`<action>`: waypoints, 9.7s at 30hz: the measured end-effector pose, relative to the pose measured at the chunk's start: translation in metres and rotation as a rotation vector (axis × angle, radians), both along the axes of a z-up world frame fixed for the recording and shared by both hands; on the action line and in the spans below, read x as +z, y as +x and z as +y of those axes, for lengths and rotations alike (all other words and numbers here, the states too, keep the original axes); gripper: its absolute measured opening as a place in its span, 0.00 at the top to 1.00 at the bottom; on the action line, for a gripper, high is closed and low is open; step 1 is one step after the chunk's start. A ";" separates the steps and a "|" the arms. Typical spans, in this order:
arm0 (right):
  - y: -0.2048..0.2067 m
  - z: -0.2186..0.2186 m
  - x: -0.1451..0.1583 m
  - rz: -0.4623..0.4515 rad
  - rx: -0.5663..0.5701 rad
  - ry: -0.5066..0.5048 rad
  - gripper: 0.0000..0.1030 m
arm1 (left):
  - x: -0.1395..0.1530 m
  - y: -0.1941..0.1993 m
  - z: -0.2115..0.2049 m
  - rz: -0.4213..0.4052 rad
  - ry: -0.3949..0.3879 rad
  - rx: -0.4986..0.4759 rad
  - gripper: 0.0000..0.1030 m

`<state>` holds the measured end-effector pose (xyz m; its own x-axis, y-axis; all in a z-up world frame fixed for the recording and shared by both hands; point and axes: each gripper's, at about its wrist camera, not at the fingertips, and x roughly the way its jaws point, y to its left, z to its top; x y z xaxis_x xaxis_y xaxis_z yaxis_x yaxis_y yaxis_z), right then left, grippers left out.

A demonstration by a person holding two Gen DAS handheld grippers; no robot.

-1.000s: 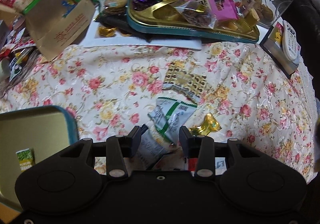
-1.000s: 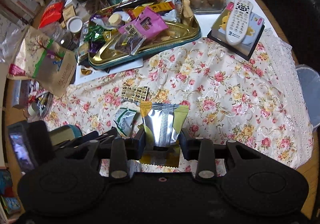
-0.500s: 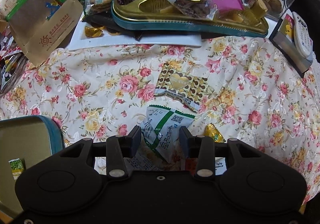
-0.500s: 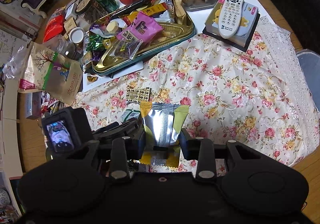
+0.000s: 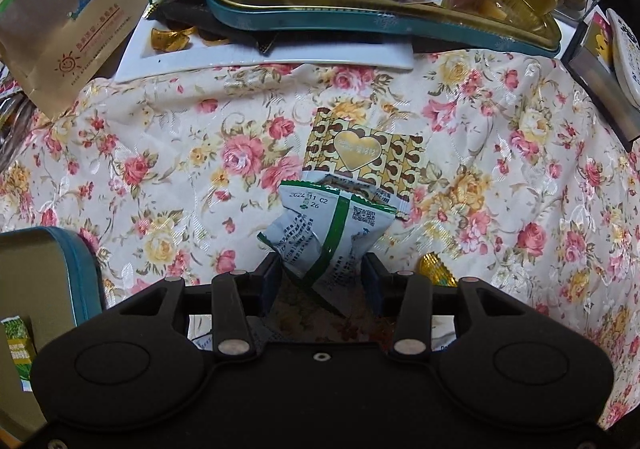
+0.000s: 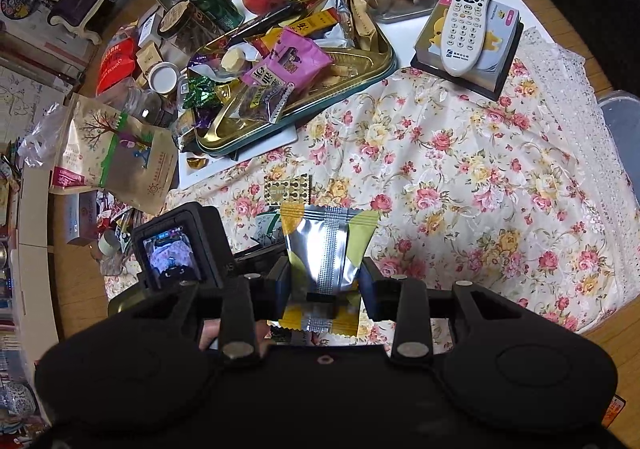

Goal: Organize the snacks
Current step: 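Grasp the white-and-green printed packet with the left tool, then release the white-and-green packet into the gold tray while the right tool drops the wrapper there, then move both tools back over the tablecloth toward the loose snacks, then grasp the grey-and-white printed packet with the left tool, then grasp the gold-wrapped candy with the right tool and lift it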

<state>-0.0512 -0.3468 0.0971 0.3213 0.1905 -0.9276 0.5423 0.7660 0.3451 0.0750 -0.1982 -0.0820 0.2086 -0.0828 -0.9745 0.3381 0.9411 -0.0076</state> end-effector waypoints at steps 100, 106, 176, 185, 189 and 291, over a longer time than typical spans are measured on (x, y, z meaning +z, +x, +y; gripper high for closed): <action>0.109 0.306 -0.026 -0.090 0.616 -0.049 0.54 | 0.102 -0.009 0.335 -0.030 0.026 0.483 0.54; 0.115 0.301 -0.043 0.004 0.582 -0.070 0.54 | 0.100 -0.009 0.329 -0.033 0.046 0.457 0.54; 0.070 0.044 -0.140 0.252 -0.096 0.010 0.56 | 0.078 -0.032 0.109 0.121 -0.020 0.097 0.54; 0.092 0.078 -0.153 0.247 -0.104 -0.001 0.56 | 0.087 -0.032 0.135 0.087 -0.033 0.131 0.54; 0.098 0.084 -0.164 0.277 -0.098 -0.019 0.56 | 0.087 -0.031 0.145 0.093 -0.043 0.152 0.54; 0.104 0.122 -0.080 0.101 0.069 -0.093 0.73 | 0.088 -0.028 0.146 -0.027 0.003 0.307 0.60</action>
<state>0.0528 -0.2252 0.0170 0.2145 0.1210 -0.9692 0.5156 0.8288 0.2176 0.0471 -0.0526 0.0059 0.2493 -0.0095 -0.9684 0.0384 0.9993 0.0001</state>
